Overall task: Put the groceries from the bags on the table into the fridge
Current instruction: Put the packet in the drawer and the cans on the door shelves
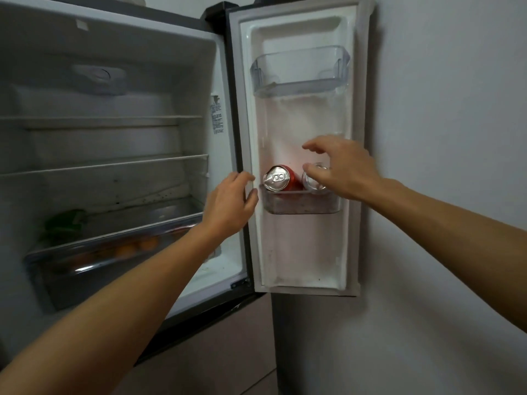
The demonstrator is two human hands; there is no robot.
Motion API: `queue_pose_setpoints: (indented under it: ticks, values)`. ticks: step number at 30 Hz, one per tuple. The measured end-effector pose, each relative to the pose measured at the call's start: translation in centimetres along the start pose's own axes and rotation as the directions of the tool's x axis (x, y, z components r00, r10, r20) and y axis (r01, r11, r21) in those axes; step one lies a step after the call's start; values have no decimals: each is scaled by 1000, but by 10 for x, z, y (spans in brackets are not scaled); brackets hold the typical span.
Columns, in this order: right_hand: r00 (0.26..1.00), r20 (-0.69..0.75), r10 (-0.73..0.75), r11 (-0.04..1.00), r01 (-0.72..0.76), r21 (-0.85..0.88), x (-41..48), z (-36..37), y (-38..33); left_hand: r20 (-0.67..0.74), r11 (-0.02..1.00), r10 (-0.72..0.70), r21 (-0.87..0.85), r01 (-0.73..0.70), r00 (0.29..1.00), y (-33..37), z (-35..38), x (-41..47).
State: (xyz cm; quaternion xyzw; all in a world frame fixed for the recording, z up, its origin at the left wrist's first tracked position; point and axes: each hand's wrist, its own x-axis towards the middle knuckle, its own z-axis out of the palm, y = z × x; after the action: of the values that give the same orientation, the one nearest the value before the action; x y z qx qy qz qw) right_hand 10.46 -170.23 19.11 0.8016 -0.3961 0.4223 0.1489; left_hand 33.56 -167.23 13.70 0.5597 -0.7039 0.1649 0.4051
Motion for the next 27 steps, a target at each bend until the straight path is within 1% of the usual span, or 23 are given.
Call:
queue_pose_setpoints:
  ticks: [1,3,6,9,12,14,16,19,22,27]
  values:
    - [998,-16,-53,999,53,11,-1,2,-10,12,999,-38,38,38,999,-5,-5,-9]
    - [987,-2,-161,986,161,45,-6,11,-31,68,986,-116,126,107,991,-14,-17,-32]
    - [951,76,-300,950,290,118,-25,35,-60,132,929,-235,321,183,963,-20,-32,-78]
    - [902,226,-369,926,335,174,-56,64,-87,131,842,-363,470,265,922,-16,-47,-134]
    - [830,359,-427,900,350,261,-100,94,-117,153,758,-487,563,330,860,-5,-66,-206]
    - [767,416,-488,865,361,349,-139,108,-146,158,669,-597,639,380,786,8,-87,-265]
    - [688,459,-562,819,382,429,-177,117,-184,141,562,-700,713,419,700,25,-114,-322]
    - [559,468,-685,724,448,525,-233,113,-250,91,422,-814,770,478,574,58,-163,-400]
    - [461,406,-789,605,474,640,-290,92,-319,-6,243,-908,808,537,420,94,-218,-477]
    - [281,269,-921,381,513,770,-385,27,-437,-195,-31,-957,802,596,213,175,-309,-605]
